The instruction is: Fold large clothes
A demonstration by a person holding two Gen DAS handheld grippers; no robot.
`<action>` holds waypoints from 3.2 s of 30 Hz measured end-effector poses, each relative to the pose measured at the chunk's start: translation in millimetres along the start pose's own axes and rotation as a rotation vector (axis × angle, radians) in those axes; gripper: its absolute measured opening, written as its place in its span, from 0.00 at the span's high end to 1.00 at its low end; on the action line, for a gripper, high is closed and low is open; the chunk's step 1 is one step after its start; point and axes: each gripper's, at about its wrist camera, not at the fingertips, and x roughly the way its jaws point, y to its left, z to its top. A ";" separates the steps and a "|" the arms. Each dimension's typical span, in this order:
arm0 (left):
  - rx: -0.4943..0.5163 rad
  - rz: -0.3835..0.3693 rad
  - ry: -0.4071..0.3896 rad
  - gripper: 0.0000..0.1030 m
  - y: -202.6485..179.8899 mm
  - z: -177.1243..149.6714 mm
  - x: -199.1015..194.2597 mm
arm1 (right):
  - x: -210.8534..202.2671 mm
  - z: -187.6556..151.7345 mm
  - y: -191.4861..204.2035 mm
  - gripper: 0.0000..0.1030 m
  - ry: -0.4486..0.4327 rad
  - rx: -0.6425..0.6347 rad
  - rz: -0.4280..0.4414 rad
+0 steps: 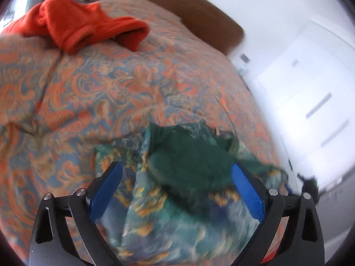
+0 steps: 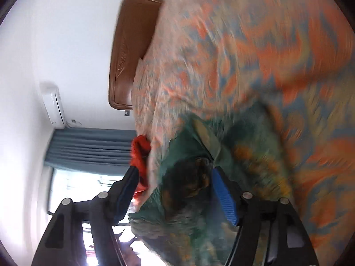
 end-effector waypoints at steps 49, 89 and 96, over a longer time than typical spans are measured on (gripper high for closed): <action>0.105 0.438 -0.148 0.32 22.1 -55.5 132.9 | 165.7 -22.1 -22.2 0.81 -0.199 -0.740 -0.728; 0.080 0.449 -0.183 0.24 31.7 -52.1 137.1 | 162.0 -23.5 -22.2 0.81 -0.225 -0.743 -0.724; 0.079 0.447 -0.183 0.24 32.2 -52.0 137.1 | 162.1 -23.7 -22.3 0.81 -0.225 -0.743 -0.723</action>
